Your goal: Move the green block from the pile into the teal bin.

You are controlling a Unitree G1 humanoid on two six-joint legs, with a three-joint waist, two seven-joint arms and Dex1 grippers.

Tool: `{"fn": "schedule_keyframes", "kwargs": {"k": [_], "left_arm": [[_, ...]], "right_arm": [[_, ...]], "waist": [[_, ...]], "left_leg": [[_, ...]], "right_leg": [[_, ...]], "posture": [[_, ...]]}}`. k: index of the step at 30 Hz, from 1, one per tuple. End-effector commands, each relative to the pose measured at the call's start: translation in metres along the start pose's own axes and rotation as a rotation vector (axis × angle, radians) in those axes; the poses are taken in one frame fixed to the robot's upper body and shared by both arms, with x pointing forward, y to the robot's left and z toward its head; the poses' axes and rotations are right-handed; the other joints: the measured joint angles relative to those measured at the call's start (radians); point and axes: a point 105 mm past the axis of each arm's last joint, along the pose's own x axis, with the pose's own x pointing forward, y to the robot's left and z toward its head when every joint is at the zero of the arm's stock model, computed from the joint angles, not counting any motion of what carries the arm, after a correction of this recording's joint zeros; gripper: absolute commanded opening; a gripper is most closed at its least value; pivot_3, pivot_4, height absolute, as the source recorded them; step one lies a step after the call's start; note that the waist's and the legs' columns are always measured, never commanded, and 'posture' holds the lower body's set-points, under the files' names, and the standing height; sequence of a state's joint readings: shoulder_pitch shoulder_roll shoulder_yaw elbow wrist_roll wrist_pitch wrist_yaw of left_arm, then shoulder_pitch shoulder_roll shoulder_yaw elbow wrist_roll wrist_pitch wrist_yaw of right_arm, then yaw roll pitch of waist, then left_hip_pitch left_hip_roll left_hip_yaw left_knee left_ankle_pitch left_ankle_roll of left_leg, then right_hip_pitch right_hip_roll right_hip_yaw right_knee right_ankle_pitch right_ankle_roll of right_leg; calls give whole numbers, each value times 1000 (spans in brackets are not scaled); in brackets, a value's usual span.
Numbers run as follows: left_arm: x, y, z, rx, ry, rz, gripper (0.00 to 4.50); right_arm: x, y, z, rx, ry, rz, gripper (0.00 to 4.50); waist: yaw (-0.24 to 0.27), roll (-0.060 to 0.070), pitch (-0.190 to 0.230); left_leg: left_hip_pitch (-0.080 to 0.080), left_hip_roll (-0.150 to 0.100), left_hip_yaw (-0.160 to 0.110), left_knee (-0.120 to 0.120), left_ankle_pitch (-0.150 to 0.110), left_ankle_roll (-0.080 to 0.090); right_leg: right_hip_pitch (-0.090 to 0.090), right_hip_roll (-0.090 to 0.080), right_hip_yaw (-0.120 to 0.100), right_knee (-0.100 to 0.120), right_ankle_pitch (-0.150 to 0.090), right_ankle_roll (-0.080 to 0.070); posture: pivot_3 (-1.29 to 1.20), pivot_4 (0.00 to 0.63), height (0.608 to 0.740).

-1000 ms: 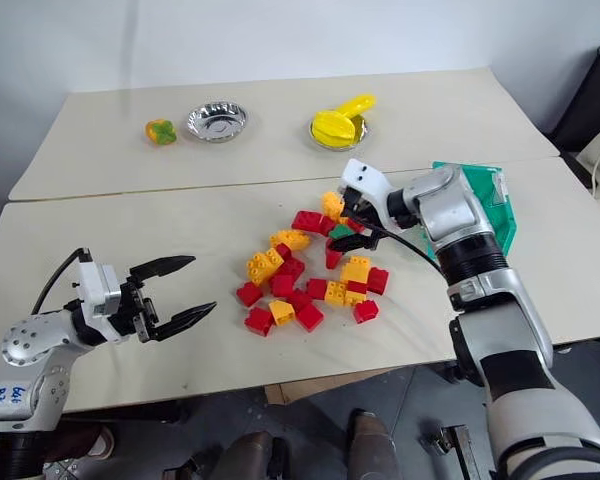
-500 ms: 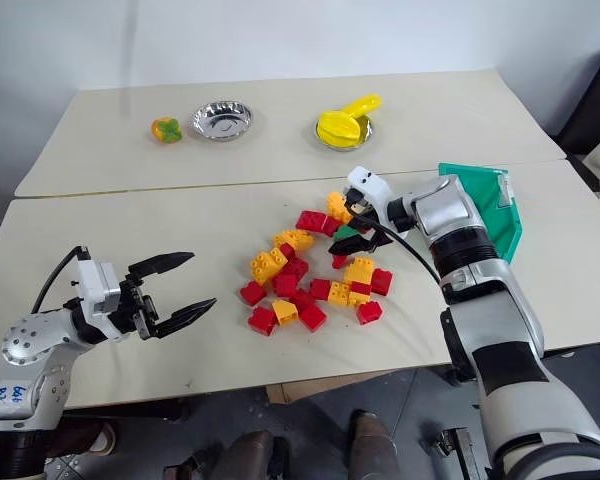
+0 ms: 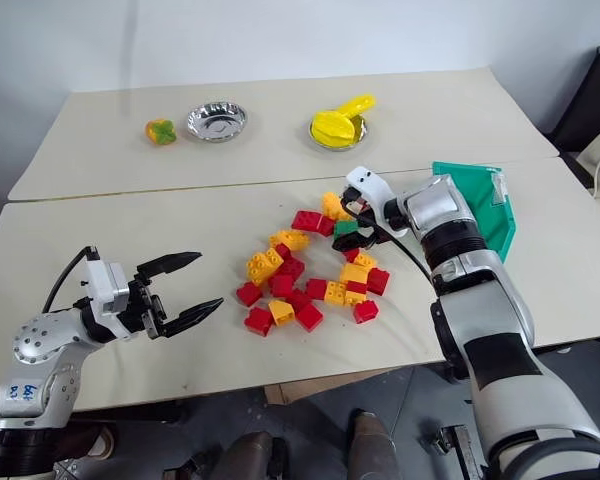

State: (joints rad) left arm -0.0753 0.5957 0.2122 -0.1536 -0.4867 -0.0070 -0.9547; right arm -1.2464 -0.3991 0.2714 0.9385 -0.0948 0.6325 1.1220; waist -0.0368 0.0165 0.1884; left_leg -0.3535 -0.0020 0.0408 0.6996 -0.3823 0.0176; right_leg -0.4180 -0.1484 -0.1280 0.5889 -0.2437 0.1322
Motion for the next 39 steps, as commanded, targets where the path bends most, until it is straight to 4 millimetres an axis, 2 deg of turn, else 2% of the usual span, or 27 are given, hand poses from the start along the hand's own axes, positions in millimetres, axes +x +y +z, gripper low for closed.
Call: {"fn": "schedule_keyframes", "kwargs": {"k": [1, 3, 6, 13, 19, 23, 24, 28, 32, 34, 36, 39], "left_arm": [[2, 0, 8, 37, -25, 1, 4500], [2, -1, 8, 34, -26, 3, 4500], [2, -2, 8, 32, -27, 3, 4500], [1, -2, 8, 31, -22, 6, 4500], [3, -2, 10, 34, -26, 1, 4500], [4, -2, 14, 39, -37, 3, 4500], [4, -3, 15, 39, -41, 0, 4500], [11, -11, 25, 31, -79, -39, 4500], [21, -18, 35, -3, -136, -78, 4500], [29, -23, 40, -20, -161, -124, 4500], [34, -27, 44, -32, -177, -154, 4500], [41, -27, 47, -39, -194, -172, 4500]], "right_arm": [[-1, 2, 15, -96, -42, -5, 4475], [1, 1, 17, -109, -57, -17, 4475], [3, 2, 16, -95, -60, -7, 3922], [0, 0, 6, -108, -11, -5, 1593], [-12, -2, 25, -93, -124, -6, 1593], [-45, -10, 42, -83, -313, 1, 1593], [-52, -12, 43, -89, -340, -3, 1593], [-100, -11, 42, -123, -550, 19, 1593], [-154, -31, 26, -97, -681, -161, 1593], [-182, -50, 0, -55, -661, -314, 1593], [-197, -59, -20, -44, -625, -407, 1593], [-207, -70, -38, 15, -638, -488, 1593]], "waist": [[-1, 0, 0], [-1, 0, 0], [2, 0, 0], [6, 0, 0], [6, 0, 0], [10, 0, 0], [10, 0, 0], [14, 0, 0], [18, 1, 0], [24, 1, 1], [34, 1, 1], [33, 1, 1]], "left_leg": [[0, 0, 0, 0, 0, 0], [0, 0, 0, 0, 0, 0], [0, 0, 0, 0, 0, 0], [-1, 0, 0, 0, 0, 0], [-1, 0, -1, 0, 0, 0], [-1, 0, -1, 0, 0, 0], [-2, 0, -1, 0, 0, 0], [-2, 0, 0, 0, 0, 0], [-3, 0, 1, 0, 0, 0], [-2, 0, 2, 0, 0, 0], [-2, 0, 2, 0, 0, 0], [-1, 0, 5, 0, 0, 0]], "right_leg": [[0, 0, 0, 0, 0, 0], [0, 0, 0, 0, 0, 0], [0, 0, 0, 0, 0, 0], [0, 0, 0, 0, 0, 0], [0, 0, 0, 0, 0, 0], [0, 0, -1, -1, 0, 0], [0, 0, -1, -1, 0, 0], [0, 0, -4, -2, 0, 0], [1, -1, -3, -3, 0, 0], [1, -1, -3, -3, 0, 0], [1, -1, -3, -3, 0, 0], [1, 0, -2, -3, 0, 0]], "posture": [[0, 150, 740], [0, 150, 740], [0, 150, 740], [0, 150, 740], [0, 150, 740], [0, 150, 740], [0, 150, 740], [0, 150, 740], [0, 150, 740], [0, 150, 740], [0, 150, 740], [0, 150, 740]]}}
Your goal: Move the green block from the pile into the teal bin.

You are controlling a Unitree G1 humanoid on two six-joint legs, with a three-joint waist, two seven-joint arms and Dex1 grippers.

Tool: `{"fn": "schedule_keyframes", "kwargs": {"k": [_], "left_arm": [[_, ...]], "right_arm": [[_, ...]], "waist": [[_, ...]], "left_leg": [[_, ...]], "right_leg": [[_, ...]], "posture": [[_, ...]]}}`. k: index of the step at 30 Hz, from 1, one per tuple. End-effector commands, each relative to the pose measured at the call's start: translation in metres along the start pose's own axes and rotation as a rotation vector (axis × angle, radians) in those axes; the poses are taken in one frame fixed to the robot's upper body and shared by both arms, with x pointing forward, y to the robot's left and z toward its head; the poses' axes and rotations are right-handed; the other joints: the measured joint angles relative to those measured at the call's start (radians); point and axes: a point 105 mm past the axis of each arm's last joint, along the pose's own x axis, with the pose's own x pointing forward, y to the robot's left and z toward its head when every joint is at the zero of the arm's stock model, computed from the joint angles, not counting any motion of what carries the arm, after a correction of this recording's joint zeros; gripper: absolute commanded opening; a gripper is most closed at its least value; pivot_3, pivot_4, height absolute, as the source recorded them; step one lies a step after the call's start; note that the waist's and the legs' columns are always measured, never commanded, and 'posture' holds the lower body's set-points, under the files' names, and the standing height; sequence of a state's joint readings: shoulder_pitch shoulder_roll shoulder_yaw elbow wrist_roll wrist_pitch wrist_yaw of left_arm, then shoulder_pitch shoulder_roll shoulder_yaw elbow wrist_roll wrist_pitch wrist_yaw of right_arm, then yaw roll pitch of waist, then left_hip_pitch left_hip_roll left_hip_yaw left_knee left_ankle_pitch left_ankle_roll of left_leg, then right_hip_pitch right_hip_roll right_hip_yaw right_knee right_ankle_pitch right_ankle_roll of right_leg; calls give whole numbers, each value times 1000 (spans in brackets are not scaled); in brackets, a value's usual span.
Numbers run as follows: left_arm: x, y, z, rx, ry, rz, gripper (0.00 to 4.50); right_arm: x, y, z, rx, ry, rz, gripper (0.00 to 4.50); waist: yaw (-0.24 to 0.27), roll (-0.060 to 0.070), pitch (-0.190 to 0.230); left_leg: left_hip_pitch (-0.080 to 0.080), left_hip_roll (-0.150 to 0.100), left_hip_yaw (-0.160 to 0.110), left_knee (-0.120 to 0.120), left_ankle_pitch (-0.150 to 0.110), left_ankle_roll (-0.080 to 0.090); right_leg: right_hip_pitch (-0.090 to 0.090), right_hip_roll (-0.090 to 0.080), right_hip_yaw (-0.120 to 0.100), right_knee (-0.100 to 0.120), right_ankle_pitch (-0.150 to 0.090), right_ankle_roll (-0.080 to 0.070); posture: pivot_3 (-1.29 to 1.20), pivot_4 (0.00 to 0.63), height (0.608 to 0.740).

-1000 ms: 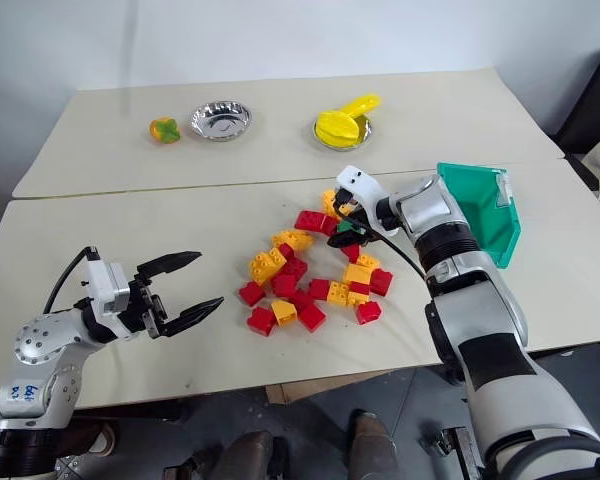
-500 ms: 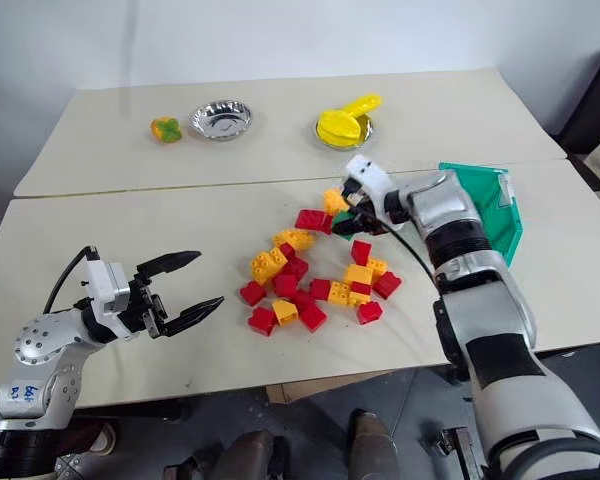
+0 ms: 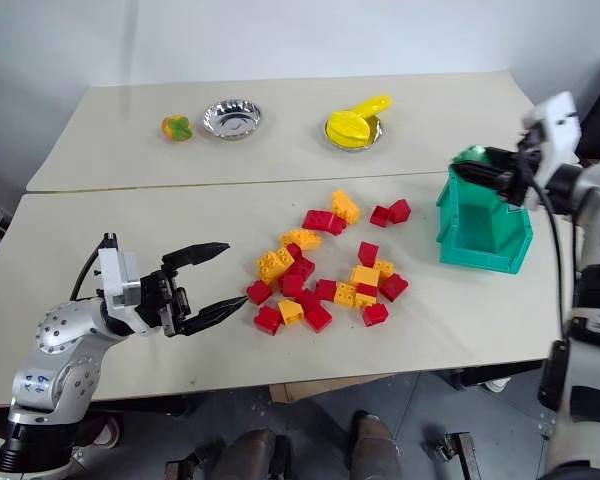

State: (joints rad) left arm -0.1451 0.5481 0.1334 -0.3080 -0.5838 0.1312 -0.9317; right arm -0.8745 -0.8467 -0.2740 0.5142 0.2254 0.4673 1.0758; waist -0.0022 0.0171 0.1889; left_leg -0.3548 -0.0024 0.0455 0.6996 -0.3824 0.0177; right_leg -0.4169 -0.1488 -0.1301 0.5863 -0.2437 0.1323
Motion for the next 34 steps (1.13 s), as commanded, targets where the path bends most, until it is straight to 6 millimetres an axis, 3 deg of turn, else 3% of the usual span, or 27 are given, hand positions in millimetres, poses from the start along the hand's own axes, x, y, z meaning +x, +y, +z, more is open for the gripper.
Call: {"fn": "schedule_keyframes", "kwargs": {"k": [1, 7, 12, 16, 17, 18, 21, 24, 27, 30, 34], "left_arm": [[10, -3, 9, 17, -41, -49, 4500], [15, 5, 6, 21, -36, -65, 4500], [16, 8, 5, 28, -34, -71, 4500], [4, 16, 2, 46, 6, -33, 4500], [2, 18, 1, 49, 14, -24, 4500], [-2, 20, 0, 54, 28, -11, 4500], [-26, 29, -8, 66, 94, 82, 4500], [-49, 31, -15, 91, 155, 155, 4500], [-68, 32, -25, 101, 230, 242, 4500], [-83, 29, -27, 128, 274, 287, 4500], [-93, 26, -28, 113, 302, 336, 4500]], "right_arm": [[-12, -14, -1, 9, -56, -93, 1593], [-5, -24, -29, 39, -9, -172, 1593], [0, -24, -38, -26, 1, -178, 3102], [-12, -22, -12, -140, -163, -172, 4458], [-14, -21, -7, -154, -197, -167, 4488], [-16, -12, 0, -156, -251, -112, 4488], [-25, 39, 7, -161, -358, 155, 4488], [-34, 93, -12, -84, -324, 367, 4488], [-49, 138, -48, -118, -205, 552, 4488], [-60, 150, -73, -99, -165, 553, 4488], [-66, 141, -96, -91, -141, 472, 4488]], "waist": [[-3, 0, 0], [-4, 0, 0], [1, 0, 0], [1, 0, 0], [1, 0, 0], [0, 0, 0], [1, 0, 0], [2, 0, 0], [10, 0, 0], [22, 0, 0], [27, 0, 0]], "left_leg": [[1, 0, 1, 0, 0, 0], [3, 1, 5, 0, 0, 0], [2, 0, 4, 0, 0, 1], [2, 0, 4, 0, 0, 1], [2, 0, 4, 0, 0, 1], [2, 1, 3, 0, 0, 1], [2, 2, 3, -1, 0, 1], [2, 2, 1, -1, 0, 0], [2, 2, 0, 0, 0, 0], [4, 1, 0, 1, 0, 1], [4, 1, -4, 1, -1, 2]], "right_leg": [[0, 0, 1, 0, 0, 0], [0, 0, 3, 1, 0, 0], [0, 0, 3, 0, 0, 0], [0, 0, 2, 0, 0, 0], [0, 0, 2, 0, 0, 0], [0, 0, 2, 0, 0, 0], [1, 1, 1, 0, 0, 0], [1, 1, 0, -1, 0, 0], [3, 1, 0, -1, 0, 0], [5, 0, 1, -3, 1, 1], [5, 0, 3, -2, 1, 1]], "posture": [[0, 150, 740], [0, 150, 740], [0, 150, 740], [0, 150, 740], [0, 150, 740], [0, 150, 740], [0, 150, 740], [0, 150, 740], [0, 150, 740], [0, 150, 740], [0, 150, 740]]}}
